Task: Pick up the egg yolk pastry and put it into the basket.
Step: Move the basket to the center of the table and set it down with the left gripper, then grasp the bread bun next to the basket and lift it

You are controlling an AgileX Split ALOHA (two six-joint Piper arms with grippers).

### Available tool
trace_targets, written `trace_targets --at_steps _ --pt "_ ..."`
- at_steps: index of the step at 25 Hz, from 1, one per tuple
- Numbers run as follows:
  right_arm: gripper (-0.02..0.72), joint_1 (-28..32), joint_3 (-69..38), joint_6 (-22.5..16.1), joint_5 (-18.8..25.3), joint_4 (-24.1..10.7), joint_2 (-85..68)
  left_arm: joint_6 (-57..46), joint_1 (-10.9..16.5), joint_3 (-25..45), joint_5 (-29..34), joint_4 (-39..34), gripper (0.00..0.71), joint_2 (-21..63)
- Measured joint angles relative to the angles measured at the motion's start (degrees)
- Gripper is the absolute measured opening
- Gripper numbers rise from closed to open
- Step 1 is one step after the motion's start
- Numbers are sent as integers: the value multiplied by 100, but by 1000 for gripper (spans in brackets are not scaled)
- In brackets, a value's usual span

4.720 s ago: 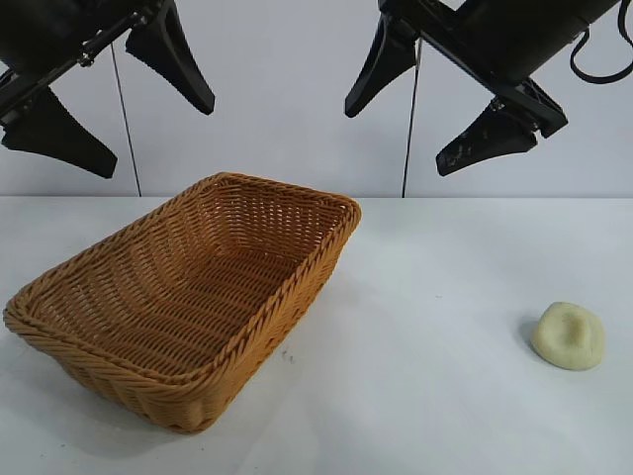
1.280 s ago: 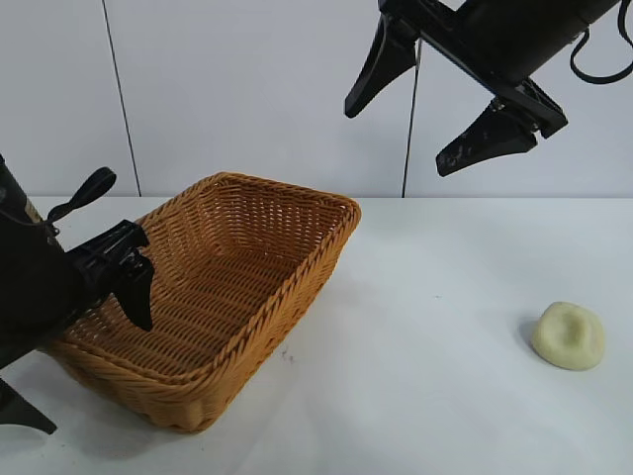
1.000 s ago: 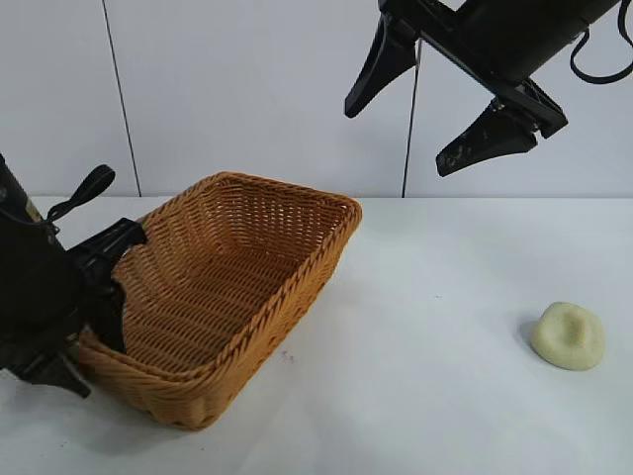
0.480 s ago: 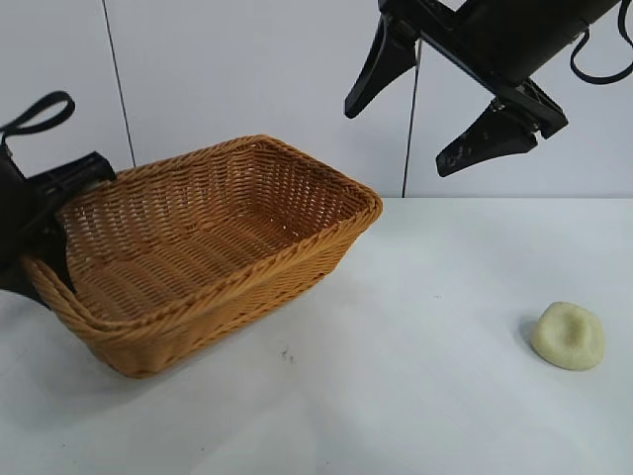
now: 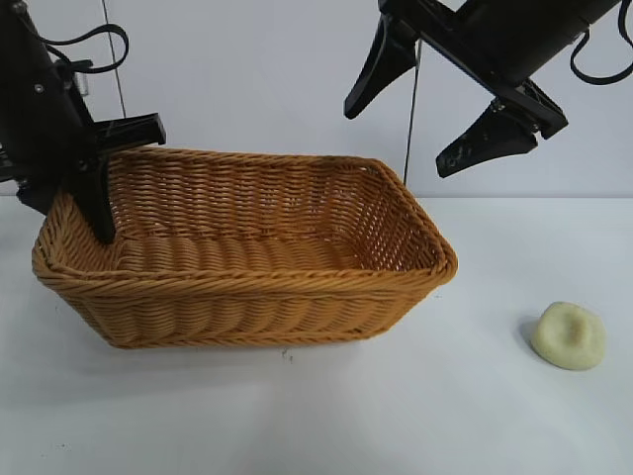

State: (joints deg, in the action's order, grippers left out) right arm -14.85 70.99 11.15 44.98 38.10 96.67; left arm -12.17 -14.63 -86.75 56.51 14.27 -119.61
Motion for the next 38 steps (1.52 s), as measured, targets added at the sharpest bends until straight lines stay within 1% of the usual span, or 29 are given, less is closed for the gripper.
trace_targets --at_steps 9,12,14,15,16,17,21,23,24,26,29,32,36,38 --pt "695 0 0 0 4 0 0 236 5 -19 -157 205 87 -625" --pt "695 0 0 0 4 0 0 269 5 -39 -255 137 88 -654" --pt "695 0 0 -20 10 0 0 281 5 -37 -321 74 104 -654" --pt "695 0 0 -25 10 0 0 281 5 -37 -333 60 123 -659" --pt "695 0 0 -30 10 0 0 281 5 -37 -332 38 162 -659" --pt "695 0 0 -30 10 0 0 281 5 -37 -332 20 219 -659" --pt "695 0 0 -43 10 0 0 281 5 -37 -217 4 515 -659" --pt "695 0 0 -43 10 0 0 281 5 -93 -54 4 594 -653" --pt "695 0 0 -43 10 0 0 281 5 -145 73 -10 615 -628" --pt "695 0 0 -43 10 0 0 281 5 -334 327 -29 635 -517" --pt "695 0 0 -43 10 0 0 327 5 -724 632 -36 645 -171" --pt "695 0 0 -43 10 0 0 474 5 -1089 810 -119 647 247" --pt "695 0 0 -43 10 0 0 518 5 -1290 939 -744 649 610" --pt "695 0 0 -43 10 0 0 529 63 -1297 1083 -1106 649 639"
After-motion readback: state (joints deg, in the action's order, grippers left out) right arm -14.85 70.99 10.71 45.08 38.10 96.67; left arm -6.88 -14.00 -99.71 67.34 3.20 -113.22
